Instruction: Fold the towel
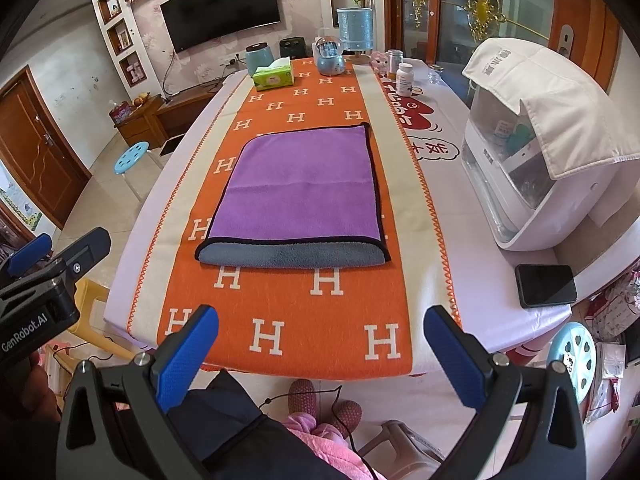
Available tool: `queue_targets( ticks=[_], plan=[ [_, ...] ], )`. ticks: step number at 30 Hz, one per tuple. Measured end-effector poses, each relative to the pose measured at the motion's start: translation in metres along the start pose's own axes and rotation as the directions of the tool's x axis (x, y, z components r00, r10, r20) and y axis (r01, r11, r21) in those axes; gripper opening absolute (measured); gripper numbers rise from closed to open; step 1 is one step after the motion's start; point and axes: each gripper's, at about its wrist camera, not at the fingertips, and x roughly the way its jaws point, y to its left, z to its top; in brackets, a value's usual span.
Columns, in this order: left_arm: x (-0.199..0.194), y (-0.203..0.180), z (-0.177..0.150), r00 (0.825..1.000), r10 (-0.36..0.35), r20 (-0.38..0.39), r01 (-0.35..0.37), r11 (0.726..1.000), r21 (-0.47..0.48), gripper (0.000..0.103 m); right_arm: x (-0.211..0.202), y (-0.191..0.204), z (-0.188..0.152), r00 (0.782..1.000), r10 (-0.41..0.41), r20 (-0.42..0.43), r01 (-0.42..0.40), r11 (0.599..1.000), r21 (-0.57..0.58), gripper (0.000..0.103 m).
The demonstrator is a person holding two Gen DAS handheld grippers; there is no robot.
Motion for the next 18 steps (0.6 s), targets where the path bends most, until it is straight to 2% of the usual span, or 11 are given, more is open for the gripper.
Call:
queue_targets(
  ticks=[11,18],
  plan=[
    [0.010,0.005,-0.003,1.000,-0.020,-0.011,0.021,1.000,0.012,0.102,0.001,-0.001,0.000,1.000,-0.005,-0.002,0.005,1.000,0.006,0.103],
    [0.023,0.015,0.010,0.999,-0.047,-0.018,0.048,0.998,0.035,0.102,0.008,0.003,0.007,1.000,-0.023,-0.001,0.023,0.999,0.043,0.103]
  ],
)
